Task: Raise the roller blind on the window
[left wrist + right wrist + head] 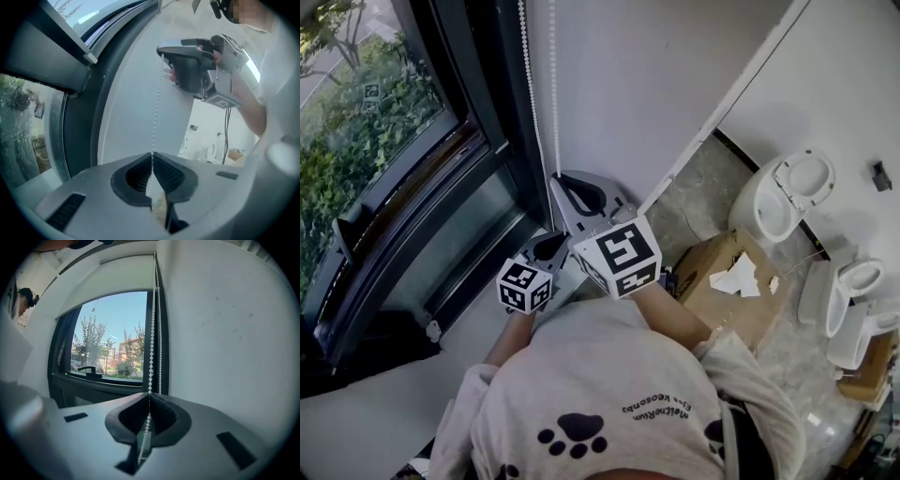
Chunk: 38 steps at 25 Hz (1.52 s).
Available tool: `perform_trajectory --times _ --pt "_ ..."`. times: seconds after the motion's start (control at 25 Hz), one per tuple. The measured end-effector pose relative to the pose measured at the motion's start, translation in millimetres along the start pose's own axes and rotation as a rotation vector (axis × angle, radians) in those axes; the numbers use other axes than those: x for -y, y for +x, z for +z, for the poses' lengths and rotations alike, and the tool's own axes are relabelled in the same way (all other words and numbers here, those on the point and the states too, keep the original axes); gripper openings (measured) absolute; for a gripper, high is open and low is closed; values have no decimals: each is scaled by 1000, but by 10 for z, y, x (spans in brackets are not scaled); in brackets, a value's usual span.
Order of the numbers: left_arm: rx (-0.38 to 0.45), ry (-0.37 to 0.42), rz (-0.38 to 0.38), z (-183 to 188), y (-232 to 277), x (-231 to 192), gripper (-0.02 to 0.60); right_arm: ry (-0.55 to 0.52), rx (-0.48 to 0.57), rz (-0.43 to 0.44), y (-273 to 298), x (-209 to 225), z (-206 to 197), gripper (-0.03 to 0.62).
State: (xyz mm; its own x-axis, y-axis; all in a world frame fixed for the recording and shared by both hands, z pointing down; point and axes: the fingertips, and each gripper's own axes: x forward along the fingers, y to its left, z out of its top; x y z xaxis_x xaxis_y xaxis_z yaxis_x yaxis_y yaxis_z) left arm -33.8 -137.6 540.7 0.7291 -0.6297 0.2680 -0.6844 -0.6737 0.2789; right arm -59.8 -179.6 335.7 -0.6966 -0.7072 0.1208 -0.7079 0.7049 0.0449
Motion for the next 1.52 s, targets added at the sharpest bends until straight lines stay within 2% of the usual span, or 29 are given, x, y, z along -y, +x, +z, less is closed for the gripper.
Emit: perform_trajectory --times 0.12,0.2,0.32,0.48,0.84,1.12,1.28,1.52 --pt "-11 11 -24 -19 8 50 16 0 -31 -7 27 41 -146 9" --pt "-4 27 -35 43 6 76 109 13 -64 -3 52 60 -283 9" --pt "24 48 -36 199 -29 89 109 34 -123 5 80 62 -546 9" --pt "79 38 -8 392 -132 27 107 52 -185 16 91 13 -890 9" --pt "168 49 60 746 -377 -95 101 79 -264 24 100 3 -1369 9" --pt "265 104 46 1239 -476 59 101 71 -291 36 103 -60 -1547 9" --pt "293 150 37 1433 -500 150 100 72 -291 54 112 -142 -1584 9" --pt "325 171 28 1634 -511 212 98 71 -285 67 127 -192 -1582 9"
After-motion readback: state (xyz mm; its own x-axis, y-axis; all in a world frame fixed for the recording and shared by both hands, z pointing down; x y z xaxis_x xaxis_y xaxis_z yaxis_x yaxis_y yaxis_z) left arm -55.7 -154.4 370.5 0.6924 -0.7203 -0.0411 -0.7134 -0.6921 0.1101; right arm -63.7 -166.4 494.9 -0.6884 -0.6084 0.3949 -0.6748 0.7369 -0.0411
